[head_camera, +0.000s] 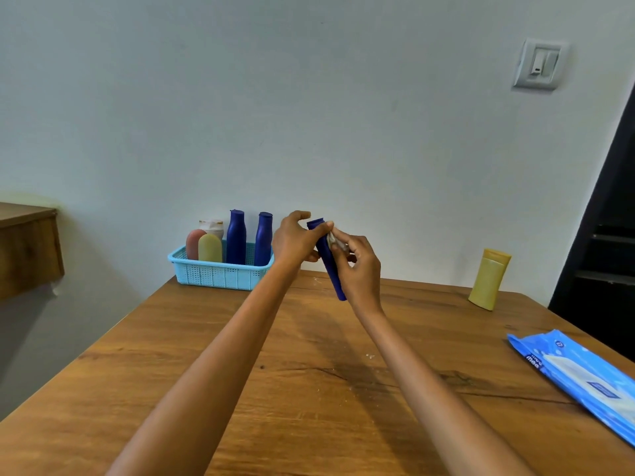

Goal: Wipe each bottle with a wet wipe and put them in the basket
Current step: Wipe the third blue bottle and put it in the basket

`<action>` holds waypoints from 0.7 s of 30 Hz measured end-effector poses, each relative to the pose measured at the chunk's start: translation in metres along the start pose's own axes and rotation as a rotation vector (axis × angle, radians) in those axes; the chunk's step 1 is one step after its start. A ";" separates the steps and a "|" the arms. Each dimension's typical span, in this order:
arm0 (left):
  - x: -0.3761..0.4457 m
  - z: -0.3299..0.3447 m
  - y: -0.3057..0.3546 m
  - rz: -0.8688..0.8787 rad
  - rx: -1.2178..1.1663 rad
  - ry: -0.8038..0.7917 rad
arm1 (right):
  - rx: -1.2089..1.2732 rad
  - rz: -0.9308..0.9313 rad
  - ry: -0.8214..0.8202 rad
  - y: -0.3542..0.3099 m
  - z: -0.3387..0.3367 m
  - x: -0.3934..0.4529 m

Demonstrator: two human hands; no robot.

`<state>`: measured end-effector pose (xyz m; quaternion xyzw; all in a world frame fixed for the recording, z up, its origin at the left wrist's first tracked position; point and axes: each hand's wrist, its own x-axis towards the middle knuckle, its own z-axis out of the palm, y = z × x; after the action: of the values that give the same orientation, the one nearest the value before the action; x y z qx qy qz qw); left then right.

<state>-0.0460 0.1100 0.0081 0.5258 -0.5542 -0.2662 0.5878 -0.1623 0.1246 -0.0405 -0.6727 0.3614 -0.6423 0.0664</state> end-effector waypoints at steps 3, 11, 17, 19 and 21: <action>0.003 -0.007 -0.003 -0.013 0.027 0.052 | -0.186 -0.226 -0.111 0.007 -0.003 -0.006; 0.010 -0.033 0.001 -0.005 -0.003 0.200 | -0.350 -0.261 -0.223 0.022 0.000 -0.018; 0.024 -0.061 0.002 0.076 0.084 0.277 | -0.249 -0.043 -0.165 0.022 0.012 -0.017; 0.031 -0.071 0.000 0.094 0.146 0.275 | -0.183 0.024 -0.159 0.018 0.024 -0.010; 0.040 -0.082 0.001 0.115 0.181 0.291 | -0.118 0.070 -0.136 0.011 0.040 0.002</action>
<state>0.0399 0.1010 0.0378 0.5771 -0.5141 -0.1020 0.6264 -0.1301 0.1008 -0.0517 -0.7045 0.4167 -0.5698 0.0735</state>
